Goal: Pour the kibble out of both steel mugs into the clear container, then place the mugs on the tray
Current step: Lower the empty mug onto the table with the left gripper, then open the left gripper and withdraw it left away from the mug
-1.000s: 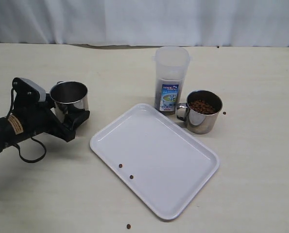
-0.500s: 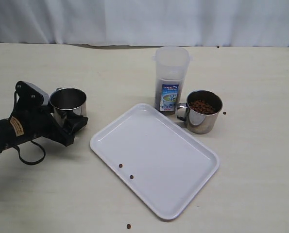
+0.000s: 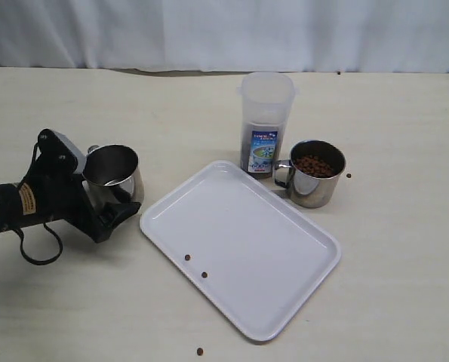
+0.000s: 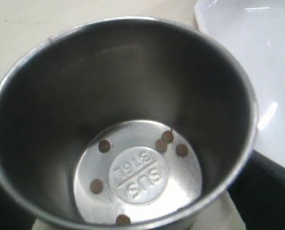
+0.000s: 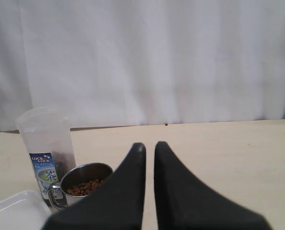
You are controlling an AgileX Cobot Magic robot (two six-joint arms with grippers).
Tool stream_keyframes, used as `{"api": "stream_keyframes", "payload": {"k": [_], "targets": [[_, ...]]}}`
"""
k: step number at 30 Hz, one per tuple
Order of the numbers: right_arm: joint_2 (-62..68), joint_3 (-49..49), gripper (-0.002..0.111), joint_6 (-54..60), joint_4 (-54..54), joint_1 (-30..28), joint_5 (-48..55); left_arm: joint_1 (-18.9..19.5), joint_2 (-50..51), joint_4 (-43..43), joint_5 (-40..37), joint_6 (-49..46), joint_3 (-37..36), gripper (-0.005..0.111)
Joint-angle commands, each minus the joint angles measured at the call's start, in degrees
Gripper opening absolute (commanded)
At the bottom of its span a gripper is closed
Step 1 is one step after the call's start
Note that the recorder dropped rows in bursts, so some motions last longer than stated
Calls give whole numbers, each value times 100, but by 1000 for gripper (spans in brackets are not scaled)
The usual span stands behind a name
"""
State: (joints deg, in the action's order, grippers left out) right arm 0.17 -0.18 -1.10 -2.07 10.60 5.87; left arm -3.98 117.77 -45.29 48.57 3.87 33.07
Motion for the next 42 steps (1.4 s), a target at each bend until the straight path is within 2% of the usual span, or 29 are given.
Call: {"api": "stream_keyframes", "payload": {"k": [1,7,18,25,29,33,37,42], "targets": [[-17,18,5,54,-11,22,-4,0,-369,-136,-639,399,-28,105],[-17,18,5,54,-11,22,-4,0,-779,-1100,-649,872,-28,105],[-17,18,5,54,-11,22,-4,85,-1143,-1145,-673,1206,-28,105],[-17,18,5,54,-11,22,-4,748,-1750,-1308,-731,1928,-28,105],[-17,18,5,54,-11,22,-4,891,-2041,-1964,-196,2360,-28,105],[-17,18,5,54,-11,22,-4,891,-2066,-1714,127,2651,-28,105],[-17,18,5,54,-11,22,-4,934,-2095,-1359,406,3416,-28,105],[-17,18,5,54,-11,22,-4,1418,-2356,-1653,1717,4413,-28,105]]}}
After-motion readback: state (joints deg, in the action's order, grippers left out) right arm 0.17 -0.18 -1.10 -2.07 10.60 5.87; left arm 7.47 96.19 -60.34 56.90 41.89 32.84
